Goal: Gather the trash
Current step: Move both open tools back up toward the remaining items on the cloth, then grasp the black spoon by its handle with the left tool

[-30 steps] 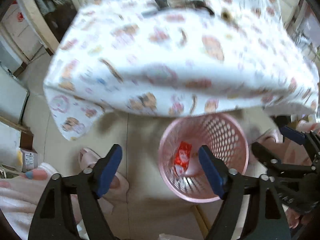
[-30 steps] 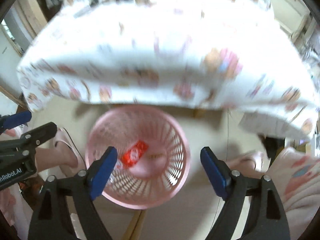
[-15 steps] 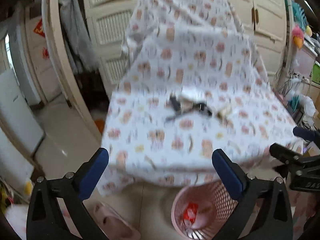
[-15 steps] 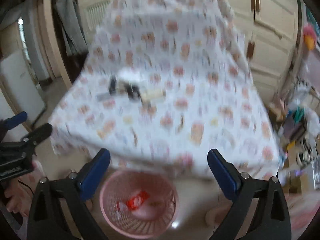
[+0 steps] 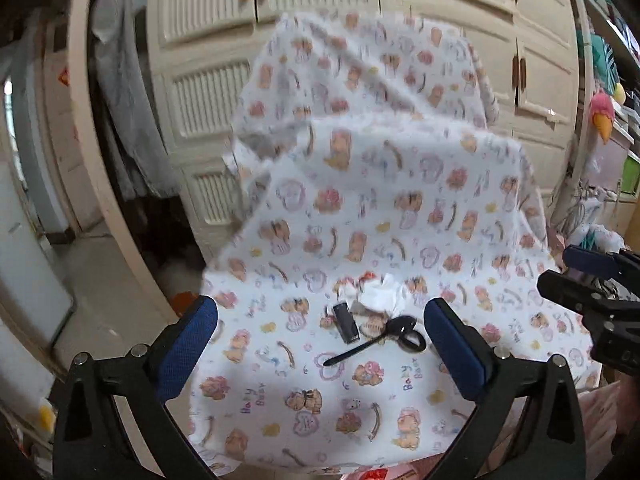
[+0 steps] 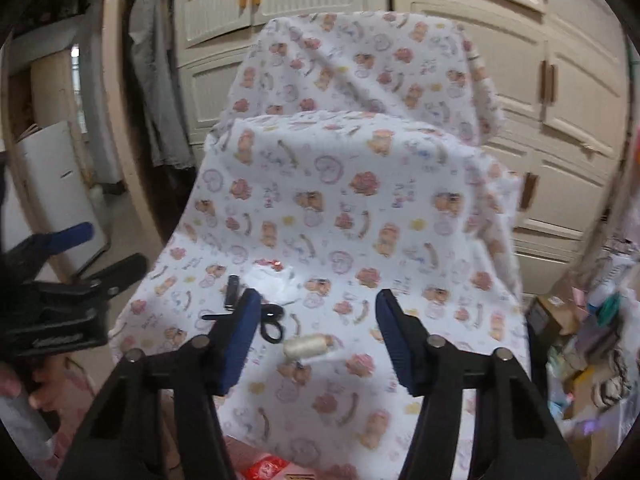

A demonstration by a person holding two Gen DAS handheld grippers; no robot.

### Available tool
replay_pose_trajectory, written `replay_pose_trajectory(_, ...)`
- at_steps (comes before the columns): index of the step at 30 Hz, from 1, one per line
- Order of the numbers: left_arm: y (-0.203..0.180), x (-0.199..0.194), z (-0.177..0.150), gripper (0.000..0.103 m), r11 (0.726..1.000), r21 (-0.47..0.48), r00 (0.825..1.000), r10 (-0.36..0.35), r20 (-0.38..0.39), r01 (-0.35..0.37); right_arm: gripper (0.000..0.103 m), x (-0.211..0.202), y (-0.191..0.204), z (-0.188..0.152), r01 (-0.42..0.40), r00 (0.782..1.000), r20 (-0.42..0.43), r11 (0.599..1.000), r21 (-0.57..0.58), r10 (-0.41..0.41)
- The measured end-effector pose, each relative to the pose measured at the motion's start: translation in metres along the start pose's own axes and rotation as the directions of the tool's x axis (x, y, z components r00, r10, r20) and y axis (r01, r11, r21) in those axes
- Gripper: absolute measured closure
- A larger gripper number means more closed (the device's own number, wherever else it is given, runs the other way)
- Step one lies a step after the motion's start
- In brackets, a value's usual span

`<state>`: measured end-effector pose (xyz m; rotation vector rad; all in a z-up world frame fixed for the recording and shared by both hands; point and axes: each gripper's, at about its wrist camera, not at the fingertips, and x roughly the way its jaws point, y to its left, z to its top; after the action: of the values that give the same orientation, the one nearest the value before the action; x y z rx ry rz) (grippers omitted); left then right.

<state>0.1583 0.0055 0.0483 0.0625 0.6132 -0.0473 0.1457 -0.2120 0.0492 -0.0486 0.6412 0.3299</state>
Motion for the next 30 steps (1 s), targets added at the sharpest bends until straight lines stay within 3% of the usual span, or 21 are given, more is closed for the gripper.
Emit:
replay_pose_trajectory(3, -0.003, 0.042, -0.018, 0.001, 0.994, 0.065, 0.986, -0.071, -0.154, 0.082, 0.05, 0.026, -0.005, -0.018, 0.007, 1.0, -0.019, 1.0, -0.016, -0.007)
replay_pose_trajectory(5, -0.01, 0.065, -0.027, 0.001, 0.992, 0.119, 0.979, -0.024, -0.202, 0.049, 0.05, 0.049, -0.009, -0.031, 0.029, 0.995, -0.094, 1.0, -0.004, -0.029)
replay_pose_trajectory(7, -0.017, 0.079, -0.027, 0.001, 0.987, 0.155, 0.978, -0.019, -0.207, 0.052, 0.05, 0.063, -0.012, -0.036, 0.021, 0.987, -0.157, 1.0, 0.003, -0.021)
replay_pose_trajectory(12, -0.023, 0.109, -0.036, 0.001, 0.982, 0.183, 0.97, -0.002, -0.242, 0.048, 0.048, 0.074, -0.013, -0.034, 0.025, 0.987, -0.16, 1.0, 0.006, -0.024)
replay_pose_trajectory(14, -0.02, 0.121, -0.042, 0.001, 0.986, 0.164, 0.964, 0.006, -0.266, 0.039, 0.041, 0.08, -0.016, -0.033, 0.027, 0.985, -0.168, 0.999, 0.023, -0.023)
replay_pose_trajectory(19, -0.011, 0.134, -0.046, 0.003, 0.996, 0.075, 0.958, -0.023, -0.287, 0.047, 0.041, 0.091, -0.021, -0.032, 0.032, 0.981, -0.192, 0.997, 0.069, -0.018)
replay_pose_trajectory(22, -0.015, 0.134, -0.047, 0.019, 0.994, 0.098, 0.961, -0.026, -0.275, 0.055, 0.038, 0.091, -0.022, -0.033, 0.049, 0.981, -0.189, 0.996, 0.069, -0.035)
replay_pose_trajectory(26, -0.01, 0.139, -0.047, 0.044, 0.992, -0.005, 0.946, -0.118, -0.3, 0.122, 0.038, 0.088, -0.022, -0.035, 0.073, 0.981, -0.183, 0.996, 0.051, -0.062)
replay_pose_trajectory(30, -0.009, 0.143, -0.048, 0.054, 0.994, 0.017, 0.949, -0.098, -0.299, 0.108, 0.038, 0.088, -0.028, -0.037, 0.083, 0.979, -0.19, 0.994, 0.067, -0.069)
